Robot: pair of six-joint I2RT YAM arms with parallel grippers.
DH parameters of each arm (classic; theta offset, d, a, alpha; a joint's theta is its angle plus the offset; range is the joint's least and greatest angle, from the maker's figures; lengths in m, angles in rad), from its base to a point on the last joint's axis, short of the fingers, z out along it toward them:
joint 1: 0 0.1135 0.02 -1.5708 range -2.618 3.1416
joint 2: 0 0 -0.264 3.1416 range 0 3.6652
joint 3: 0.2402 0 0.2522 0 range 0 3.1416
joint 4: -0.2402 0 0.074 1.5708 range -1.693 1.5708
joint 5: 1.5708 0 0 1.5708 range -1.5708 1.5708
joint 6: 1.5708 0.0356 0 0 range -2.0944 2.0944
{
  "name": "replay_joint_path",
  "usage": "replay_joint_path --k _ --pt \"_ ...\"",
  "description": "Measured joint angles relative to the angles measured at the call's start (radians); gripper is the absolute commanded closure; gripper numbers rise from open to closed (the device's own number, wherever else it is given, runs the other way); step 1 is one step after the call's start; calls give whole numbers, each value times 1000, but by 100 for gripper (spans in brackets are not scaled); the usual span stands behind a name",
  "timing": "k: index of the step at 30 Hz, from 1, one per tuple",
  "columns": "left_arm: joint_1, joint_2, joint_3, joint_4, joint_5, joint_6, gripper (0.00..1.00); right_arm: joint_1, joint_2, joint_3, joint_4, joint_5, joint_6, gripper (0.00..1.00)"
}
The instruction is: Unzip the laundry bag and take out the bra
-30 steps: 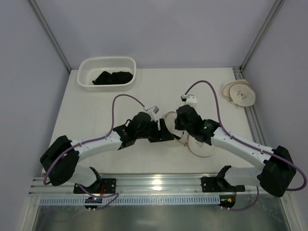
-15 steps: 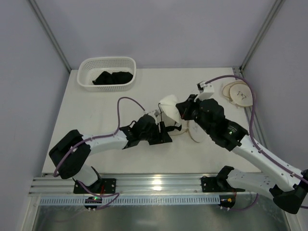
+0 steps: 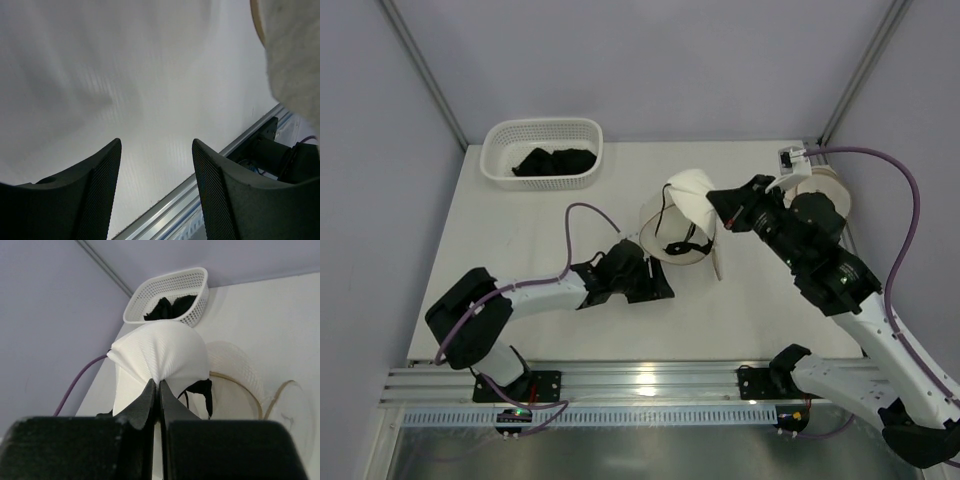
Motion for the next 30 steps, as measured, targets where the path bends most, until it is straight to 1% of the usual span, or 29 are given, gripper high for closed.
replay_joint_path --k 2,4,7,8,9,11,14,18,22,30 --pt "0 -3 0 -11 -12 2 40 -24 3 20 -62 -6 14 96" --pt "1 -16 0 -32 -35 6 39 -31 41 80 -167 12 13 96" --pt "6 -64 0 -80 -95 19 32 -31 87 112 -235 19 4 96" --pt "8 -90 -1 -92 -115 23 25 -31 95 99 -250 18 0 97" --pt "9 -119 -3 -94 -130 27 23 -32 97 82 -269 12 -4 96" --pt "13 -178 -11 -79 -145 41 18 -36 95 58 -316 -4 -15 97" --pt "14 -225 -11 -27 -114 96 15 -38 95 53 -350 -31 -26 96" --pt "13 -215 -8 13 -89 191 15 -44 89 53 -363 -69 -32 96" --pt "13 -215 -17 33 -97 289 16 -51 88 53 -368 -128 -37 96" --pt "13 -220 -41 40 -195 409 17 -55 88 53 -368 -262 -43 96"
